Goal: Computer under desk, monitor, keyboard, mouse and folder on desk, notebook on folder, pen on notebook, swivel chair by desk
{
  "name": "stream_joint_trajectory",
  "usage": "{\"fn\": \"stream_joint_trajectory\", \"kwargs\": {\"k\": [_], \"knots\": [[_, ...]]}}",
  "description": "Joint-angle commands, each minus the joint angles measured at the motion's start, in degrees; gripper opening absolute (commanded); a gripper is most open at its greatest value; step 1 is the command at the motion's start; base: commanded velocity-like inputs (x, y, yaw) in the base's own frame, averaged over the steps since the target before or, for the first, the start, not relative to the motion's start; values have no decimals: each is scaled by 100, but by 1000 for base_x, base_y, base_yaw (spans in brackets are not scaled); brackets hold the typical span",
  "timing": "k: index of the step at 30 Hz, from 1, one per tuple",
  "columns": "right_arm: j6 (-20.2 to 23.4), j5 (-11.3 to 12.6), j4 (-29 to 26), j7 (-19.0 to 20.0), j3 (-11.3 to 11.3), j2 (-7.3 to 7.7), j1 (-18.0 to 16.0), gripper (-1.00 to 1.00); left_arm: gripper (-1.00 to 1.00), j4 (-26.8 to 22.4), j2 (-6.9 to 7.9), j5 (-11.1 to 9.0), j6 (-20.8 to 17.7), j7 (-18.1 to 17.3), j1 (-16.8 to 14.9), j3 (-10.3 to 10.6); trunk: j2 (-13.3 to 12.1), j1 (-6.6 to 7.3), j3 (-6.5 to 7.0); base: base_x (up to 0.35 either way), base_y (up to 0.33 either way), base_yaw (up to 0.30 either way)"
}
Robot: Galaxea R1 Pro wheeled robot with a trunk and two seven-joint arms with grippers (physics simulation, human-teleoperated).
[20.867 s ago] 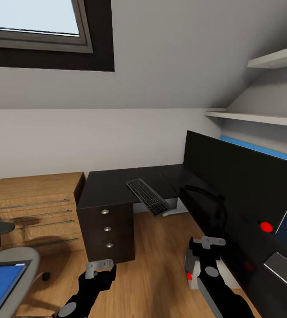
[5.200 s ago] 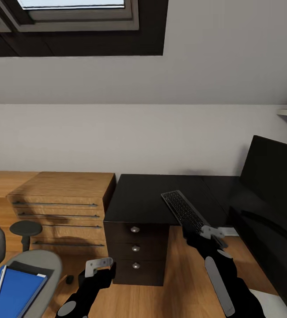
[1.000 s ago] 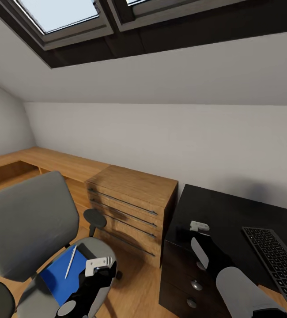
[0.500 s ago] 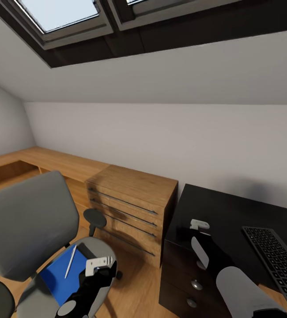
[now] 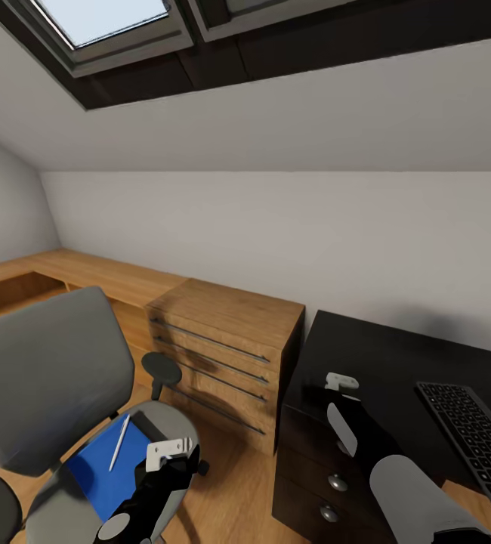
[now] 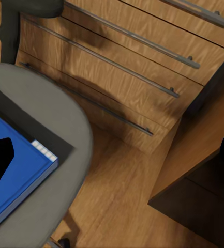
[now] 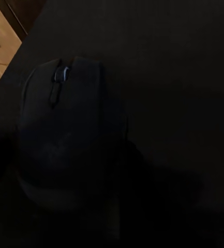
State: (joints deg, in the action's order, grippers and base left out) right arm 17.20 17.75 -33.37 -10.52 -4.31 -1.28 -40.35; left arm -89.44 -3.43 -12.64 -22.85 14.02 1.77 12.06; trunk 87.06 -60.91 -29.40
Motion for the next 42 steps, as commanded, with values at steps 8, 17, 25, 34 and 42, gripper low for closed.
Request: {"fn": "stream_joint_trajectory", "kwargs": {"k": [8,17,25,34,42], "knots": [[49,96,94,-41,-43,4,1,-100,100,-4,2,-63,-26,48,-1,5,3,-2,-6,0,0,0],[52,97,87,-46,-44,5,1,100,100,3,5,-57,-31,44,-1,7,3,-2,-6,0,0,0],[52,97,-180,-46,-45,8,1,100,100,22,13,-41,-28,46,-1,7,-197,108,84,0,0,0],[52,97,-257,-46,-44,14,1,100,100,32,10,-37,-27,48,-1,7,-558,306,245,0,0,0],[49,97,-313,-46,-46,14,7,100,100,32,10,-37,-27,48,-1,7,-879,482,389,0,0,0]]}}
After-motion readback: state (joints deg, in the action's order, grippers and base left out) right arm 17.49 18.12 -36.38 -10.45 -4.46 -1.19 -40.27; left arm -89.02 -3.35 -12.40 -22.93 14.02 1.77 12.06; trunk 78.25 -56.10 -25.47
